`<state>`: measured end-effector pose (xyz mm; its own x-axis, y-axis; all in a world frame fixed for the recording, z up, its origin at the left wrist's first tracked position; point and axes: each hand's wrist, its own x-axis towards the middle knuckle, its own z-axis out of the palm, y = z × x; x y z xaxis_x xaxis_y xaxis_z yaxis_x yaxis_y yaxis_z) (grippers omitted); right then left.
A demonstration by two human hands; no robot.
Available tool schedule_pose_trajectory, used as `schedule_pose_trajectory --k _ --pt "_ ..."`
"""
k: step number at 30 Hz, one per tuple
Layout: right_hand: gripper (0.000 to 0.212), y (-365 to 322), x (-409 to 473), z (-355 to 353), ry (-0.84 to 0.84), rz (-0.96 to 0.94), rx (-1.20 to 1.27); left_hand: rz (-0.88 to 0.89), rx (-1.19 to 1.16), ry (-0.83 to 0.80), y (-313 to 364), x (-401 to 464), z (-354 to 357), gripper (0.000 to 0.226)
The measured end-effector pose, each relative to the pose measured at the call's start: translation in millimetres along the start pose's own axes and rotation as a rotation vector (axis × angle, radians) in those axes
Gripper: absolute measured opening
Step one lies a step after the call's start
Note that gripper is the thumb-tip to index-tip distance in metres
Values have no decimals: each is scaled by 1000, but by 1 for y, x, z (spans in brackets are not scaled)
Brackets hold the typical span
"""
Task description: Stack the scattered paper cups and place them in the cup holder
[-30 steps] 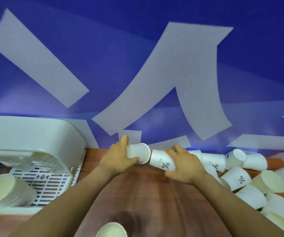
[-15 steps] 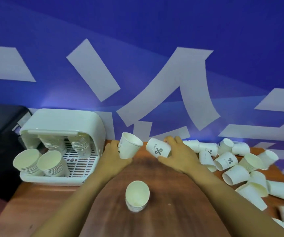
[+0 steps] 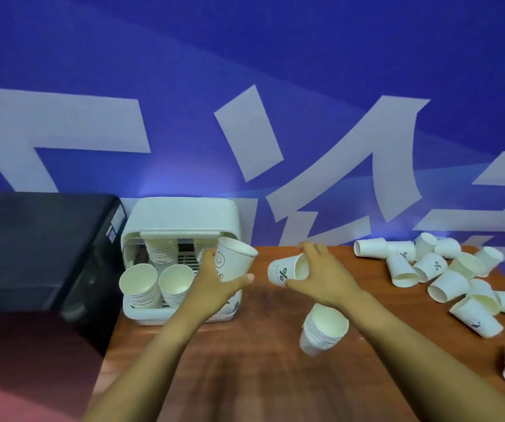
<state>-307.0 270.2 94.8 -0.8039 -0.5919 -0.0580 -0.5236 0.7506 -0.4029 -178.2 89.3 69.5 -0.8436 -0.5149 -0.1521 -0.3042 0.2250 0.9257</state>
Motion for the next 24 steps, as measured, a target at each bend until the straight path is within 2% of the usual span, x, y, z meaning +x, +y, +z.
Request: schedule_pose_trajectory --k 4,8,10,13,17,21,24 --pt "74 -35 -8 19 16 12 28 -15 -43 18 -16 -7 -33 65" --pt "71 -63 -11 35 21 21 44 -18 166 104 -34 -10 -70 88" --pt "69 -77 -8 40 7 14 39 -49 188 112 -38 -13 -88 91" --pt "69 -96 0 48 -15 -29 27 -31 195 121 -43 -12 -114 80" --pt "71 -119 12 56 -36 -70 43 10 141 149 -47 -7 -141 82" --pt "83 -140 22 61 -26 -97 114 64 188 149 -49 -4 -158 70" --pt "82 -154 29 69 -10 -116 134 49 219 156 -55 3 -167 66"
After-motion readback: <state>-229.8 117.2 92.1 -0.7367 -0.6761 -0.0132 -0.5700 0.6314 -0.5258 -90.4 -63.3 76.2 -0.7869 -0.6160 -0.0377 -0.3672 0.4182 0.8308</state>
